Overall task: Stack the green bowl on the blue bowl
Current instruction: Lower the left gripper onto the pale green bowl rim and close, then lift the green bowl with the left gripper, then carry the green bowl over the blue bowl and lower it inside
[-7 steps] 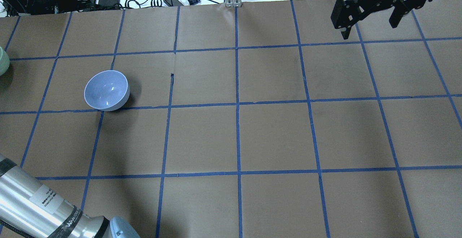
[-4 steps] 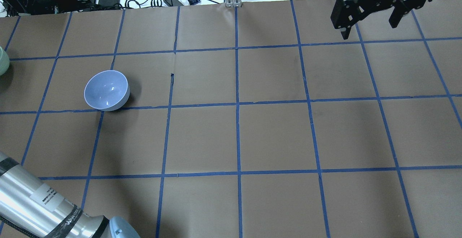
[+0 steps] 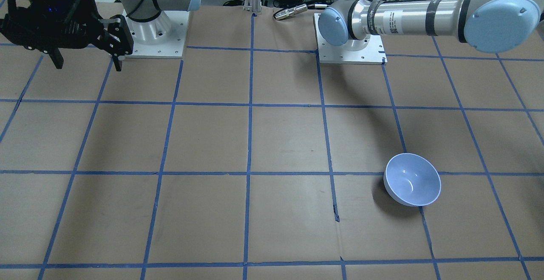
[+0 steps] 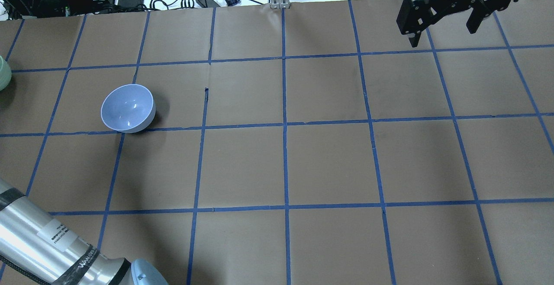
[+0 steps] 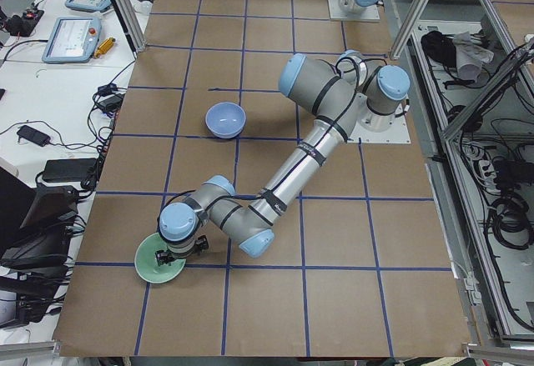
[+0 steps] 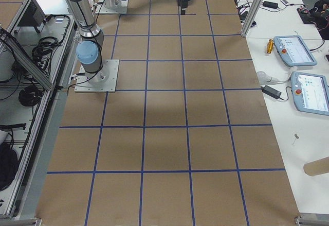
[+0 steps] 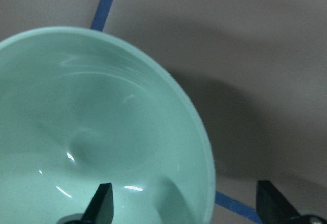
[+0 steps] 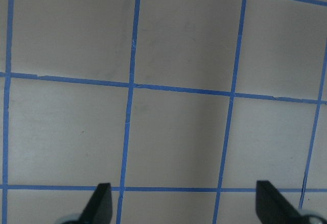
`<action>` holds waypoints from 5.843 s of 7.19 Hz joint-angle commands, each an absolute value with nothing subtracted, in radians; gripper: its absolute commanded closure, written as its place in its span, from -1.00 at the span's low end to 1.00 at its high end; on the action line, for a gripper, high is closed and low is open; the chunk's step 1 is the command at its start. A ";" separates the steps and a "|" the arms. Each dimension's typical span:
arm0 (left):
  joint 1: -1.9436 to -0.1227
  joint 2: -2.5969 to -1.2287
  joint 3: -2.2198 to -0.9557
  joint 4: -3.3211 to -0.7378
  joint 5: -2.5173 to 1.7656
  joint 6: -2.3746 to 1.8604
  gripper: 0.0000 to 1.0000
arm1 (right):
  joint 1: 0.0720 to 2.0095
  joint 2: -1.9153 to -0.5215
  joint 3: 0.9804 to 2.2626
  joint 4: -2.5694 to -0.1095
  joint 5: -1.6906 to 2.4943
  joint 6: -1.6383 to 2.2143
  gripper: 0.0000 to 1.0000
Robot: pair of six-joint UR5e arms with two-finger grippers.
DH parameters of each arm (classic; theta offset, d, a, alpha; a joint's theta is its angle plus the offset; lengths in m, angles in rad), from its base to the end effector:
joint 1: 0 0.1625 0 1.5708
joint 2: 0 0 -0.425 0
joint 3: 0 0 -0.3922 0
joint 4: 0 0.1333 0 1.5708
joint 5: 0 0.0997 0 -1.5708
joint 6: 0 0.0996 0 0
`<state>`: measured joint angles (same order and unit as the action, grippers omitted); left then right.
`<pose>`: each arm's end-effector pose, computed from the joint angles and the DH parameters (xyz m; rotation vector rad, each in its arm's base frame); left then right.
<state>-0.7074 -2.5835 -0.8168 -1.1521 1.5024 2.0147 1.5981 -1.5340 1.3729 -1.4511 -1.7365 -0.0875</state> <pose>0.5580 -0.6614 0.2050 1.6341 2.5029 -0.1328 0.1307 -0.5031 0.5561 0.1655 -2.9696 0.0541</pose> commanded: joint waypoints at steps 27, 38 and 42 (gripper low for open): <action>-1.308 -1.892 -1.428 -1.347 1.672 0.952 1.00 | 1.597 -1.534 1.373 -1.451 -1.736 -0.087 -1.00; -1.367 -1.855 -1.764 -1.123 1.710 0.753 1.00 | 1.598 -1.534 1.373 -1.451 -1.736 -0.087 -1.00; -1.376 -1.841 -1.772 -1.129 1.698 0.747 -0.64 | 1.598 -1.534 1.373 -1.451 -1.736 -0.087 -1.00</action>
